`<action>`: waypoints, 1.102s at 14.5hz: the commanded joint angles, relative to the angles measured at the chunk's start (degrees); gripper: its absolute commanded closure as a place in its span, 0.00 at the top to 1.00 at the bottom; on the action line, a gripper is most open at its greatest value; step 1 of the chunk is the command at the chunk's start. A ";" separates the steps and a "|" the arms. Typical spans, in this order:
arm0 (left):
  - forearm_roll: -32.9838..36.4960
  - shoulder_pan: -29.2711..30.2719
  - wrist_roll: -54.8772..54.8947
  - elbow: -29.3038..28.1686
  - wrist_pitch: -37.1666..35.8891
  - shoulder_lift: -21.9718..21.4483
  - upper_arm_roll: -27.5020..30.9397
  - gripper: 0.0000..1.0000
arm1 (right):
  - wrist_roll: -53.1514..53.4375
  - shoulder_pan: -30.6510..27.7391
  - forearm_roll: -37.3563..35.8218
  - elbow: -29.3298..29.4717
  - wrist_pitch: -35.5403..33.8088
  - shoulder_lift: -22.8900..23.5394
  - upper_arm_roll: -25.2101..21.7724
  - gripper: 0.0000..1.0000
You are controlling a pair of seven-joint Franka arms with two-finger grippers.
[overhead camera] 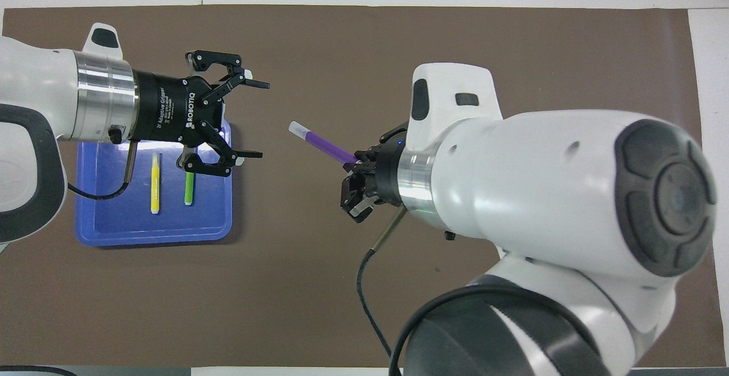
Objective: Right arm passes pens to left for tray arrangement
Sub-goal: 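Lift the purple pen from the cup and carry it toward the left gripper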
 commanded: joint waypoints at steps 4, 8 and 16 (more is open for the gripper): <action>14.69 -2.32 -8.74 9.53 -7.84 0.72 -2.07 1.00 | -3.66 -0.66 -4.02 5.18 -1.26 4.82 5.16 0.00; 22.18 -6.54 -16.84 7.61 -10.05 -0.25 -2.24 1.00 | -3.75 -0.66 -4.63 5.45 -1.08 4.83 6.48 0.00; 23.68 -5.92 -19.07 7.26 -12.60 -0.77 -2.07 0.94 | -3.66 -0.48 -4.81 5.45 -0.82 4.74 6.74 0.00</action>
